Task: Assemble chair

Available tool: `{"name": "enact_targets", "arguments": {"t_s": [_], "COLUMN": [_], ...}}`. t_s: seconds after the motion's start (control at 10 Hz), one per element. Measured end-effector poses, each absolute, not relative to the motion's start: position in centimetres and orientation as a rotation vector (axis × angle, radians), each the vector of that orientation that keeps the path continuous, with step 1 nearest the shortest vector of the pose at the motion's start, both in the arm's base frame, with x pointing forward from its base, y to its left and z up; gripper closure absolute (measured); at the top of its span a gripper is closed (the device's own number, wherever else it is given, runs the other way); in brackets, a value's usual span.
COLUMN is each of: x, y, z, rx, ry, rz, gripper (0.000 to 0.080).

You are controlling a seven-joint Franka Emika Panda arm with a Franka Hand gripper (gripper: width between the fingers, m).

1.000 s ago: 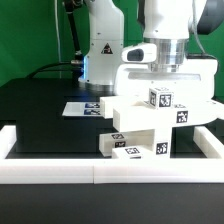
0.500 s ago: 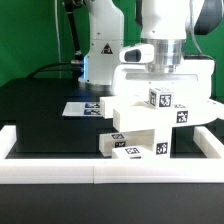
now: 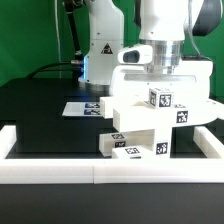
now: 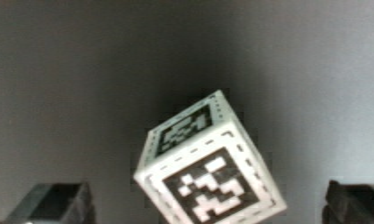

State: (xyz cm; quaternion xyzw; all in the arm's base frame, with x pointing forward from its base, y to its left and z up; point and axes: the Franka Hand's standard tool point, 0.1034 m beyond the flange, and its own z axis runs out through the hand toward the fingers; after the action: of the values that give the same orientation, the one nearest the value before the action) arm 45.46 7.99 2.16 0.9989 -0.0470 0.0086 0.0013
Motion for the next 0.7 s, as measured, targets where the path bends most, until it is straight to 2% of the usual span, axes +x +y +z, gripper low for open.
{"name": "enact_targets", "arguments": {"t_s": [0.3,0.4,0.5,0.6,0.7], "x": [45.27,45.23,45.18,45.15,45.19], "y": [8.16,8.24,8.24,8.22,8.21], "z": [2.01,1.96,1.89,1.85,1.85], "rx": [3.134,3.134,3.133,3.133,3.133], "ry": [-0.149,-0.149,-0.148,-0.148,-0.149], "rz": [0.024,0.022,0.02,0.019,0.021], "gripper": [0.0151,0.0245,0.0392,0.0392,0.0512]}}
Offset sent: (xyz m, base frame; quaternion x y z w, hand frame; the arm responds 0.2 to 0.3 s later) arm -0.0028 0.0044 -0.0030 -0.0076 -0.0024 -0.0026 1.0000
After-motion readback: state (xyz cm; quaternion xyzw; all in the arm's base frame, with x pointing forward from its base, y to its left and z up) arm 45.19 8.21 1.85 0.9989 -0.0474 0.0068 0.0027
